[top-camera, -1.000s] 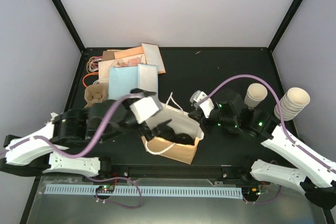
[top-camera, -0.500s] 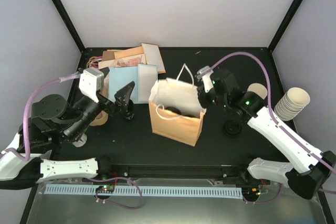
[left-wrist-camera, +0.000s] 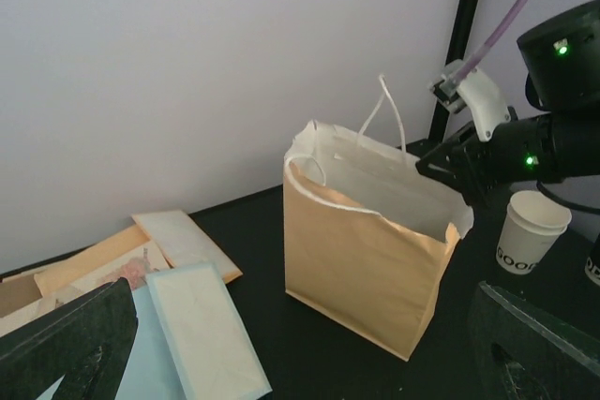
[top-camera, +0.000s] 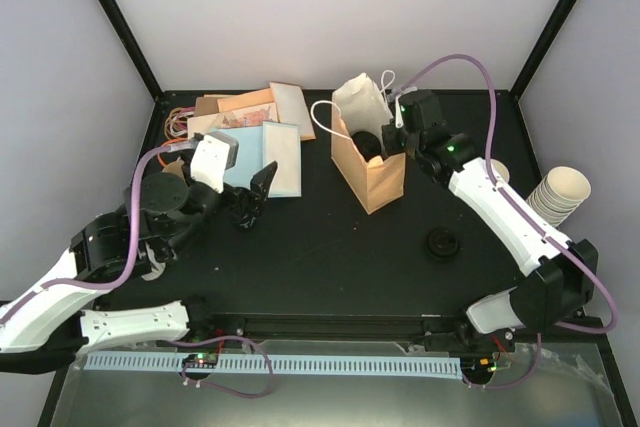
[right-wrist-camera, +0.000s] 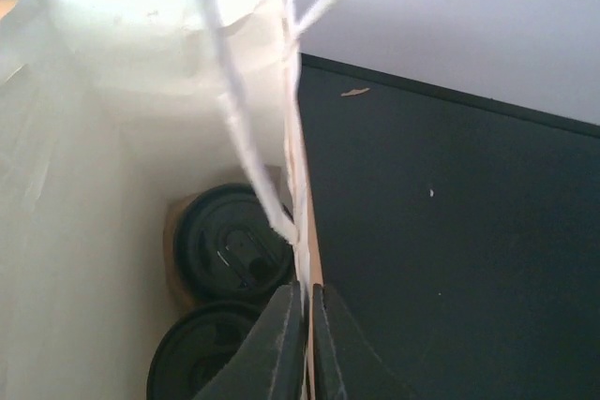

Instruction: Pack the takeout coffee

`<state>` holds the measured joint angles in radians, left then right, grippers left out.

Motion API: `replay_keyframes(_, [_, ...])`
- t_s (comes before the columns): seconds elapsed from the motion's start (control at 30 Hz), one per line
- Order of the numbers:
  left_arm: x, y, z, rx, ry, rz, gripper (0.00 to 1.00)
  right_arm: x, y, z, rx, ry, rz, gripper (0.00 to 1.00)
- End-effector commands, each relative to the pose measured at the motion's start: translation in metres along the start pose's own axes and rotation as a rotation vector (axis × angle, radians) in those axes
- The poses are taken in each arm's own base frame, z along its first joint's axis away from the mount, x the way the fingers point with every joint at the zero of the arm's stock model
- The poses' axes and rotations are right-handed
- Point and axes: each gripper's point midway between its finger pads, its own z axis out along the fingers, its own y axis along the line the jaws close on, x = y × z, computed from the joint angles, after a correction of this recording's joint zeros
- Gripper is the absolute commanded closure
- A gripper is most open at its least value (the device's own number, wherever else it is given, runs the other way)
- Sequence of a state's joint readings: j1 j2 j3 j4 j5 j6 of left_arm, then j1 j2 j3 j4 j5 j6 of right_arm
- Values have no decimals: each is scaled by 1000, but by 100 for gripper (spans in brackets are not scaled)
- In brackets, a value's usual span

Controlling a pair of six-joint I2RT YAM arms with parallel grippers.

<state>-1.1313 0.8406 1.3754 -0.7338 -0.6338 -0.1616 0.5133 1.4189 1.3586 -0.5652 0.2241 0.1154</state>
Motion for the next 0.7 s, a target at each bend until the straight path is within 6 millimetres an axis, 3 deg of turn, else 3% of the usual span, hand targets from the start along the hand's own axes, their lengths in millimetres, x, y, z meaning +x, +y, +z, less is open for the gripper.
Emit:
replay_keyframes(0.0, [9,-4,9,32,38,-20,1,-18,-20,-2,82,-52,37,89])
replay_keyframes(0.1, [17,-6,13,42,61,-20,1,-21,-25,-8,91,-59,43,66])
replay_keyframes(0.33, [34,-10,27,57,115,-34,1,-35,-35,-31,123,-85,52,56])
replay_keyframes(0.43, [38,-8,31,52,127,-34,1,-39,-37,-45,120,-102,60,45])
replay_keyframes(0.5, [39,-4,32,45,133,-30,1,-39,-39,-55,119,-125,67,34])
replay_keyframes(0.6, [41,4,34,22,140,-32,1,-41,-43,-72,118,-181,83,6])
replay_keyframes(0.67, [42,9,34,3,139,-35,1,-38,-45,-80,115,-209,94,1])
